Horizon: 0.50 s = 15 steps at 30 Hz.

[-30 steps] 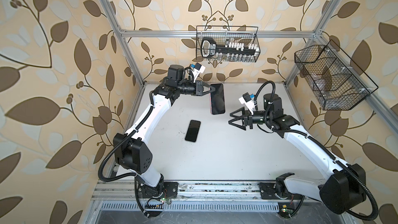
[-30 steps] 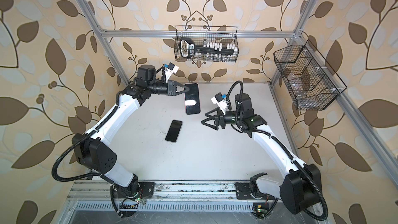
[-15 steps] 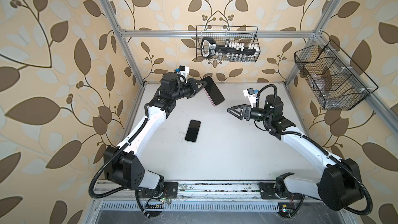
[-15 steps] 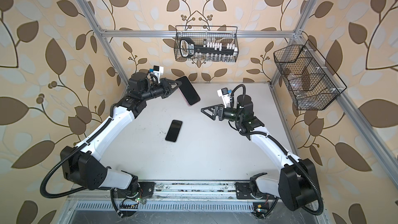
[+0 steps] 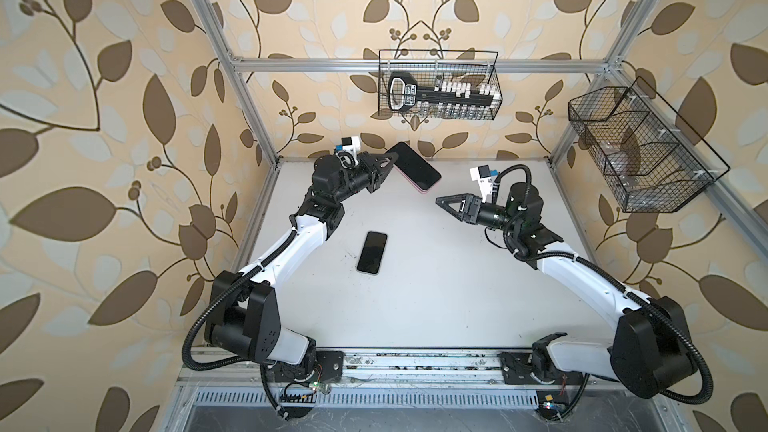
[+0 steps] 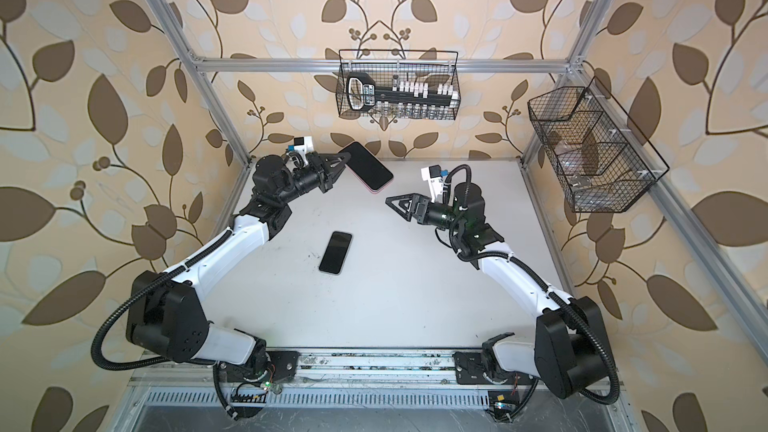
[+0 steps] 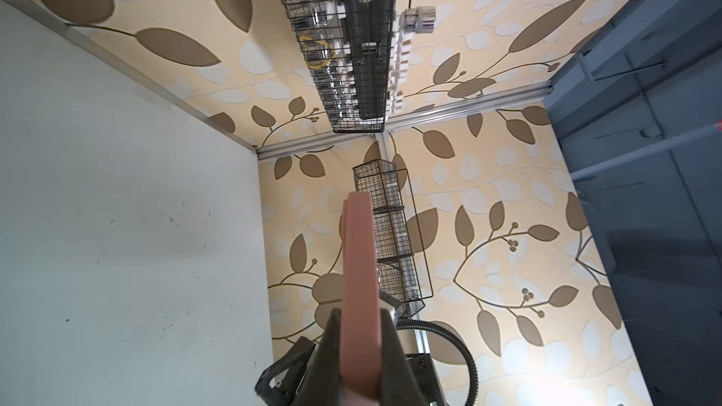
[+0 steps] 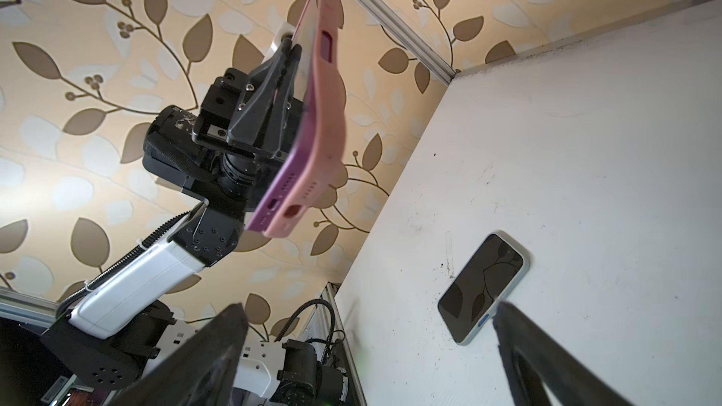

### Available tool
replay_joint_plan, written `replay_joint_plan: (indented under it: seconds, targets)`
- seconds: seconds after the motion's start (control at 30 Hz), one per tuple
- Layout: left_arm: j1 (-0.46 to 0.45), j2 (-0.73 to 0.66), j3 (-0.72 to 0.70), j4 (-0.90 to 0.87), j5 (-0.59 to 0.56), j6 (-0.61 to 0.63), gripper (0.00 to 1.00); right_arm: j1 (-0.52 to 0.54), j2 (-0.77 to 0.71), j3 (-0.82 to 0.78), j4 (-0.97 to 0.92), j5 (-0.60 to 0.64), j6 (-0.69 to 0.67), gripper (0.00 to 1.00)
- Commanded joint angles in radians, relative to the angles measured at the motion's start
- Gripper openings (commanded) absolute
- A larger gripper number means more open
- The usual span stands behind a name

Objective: Take the phone out of the phone case
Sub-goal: Remove the phone case from the phone.

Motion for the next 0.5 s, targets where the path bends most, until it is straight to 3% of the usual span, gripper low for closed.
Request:
replay_joint_plan:
  seconds: [0.0, 0.47]
  targets:
    - [0.010, -0.020, 0.015, 0.209, 0.038, -0.075, 0.00, 0.003, 0.018, -0.017, 0.086, 0.021, 0.069, 0.99]
    - [0.003, -0.020, -0.002, 0.222, 0.071, -0.060, 0.00, 0.007, 0.038, -0.006, 0.203, 0.023, 0.144, 0.99]
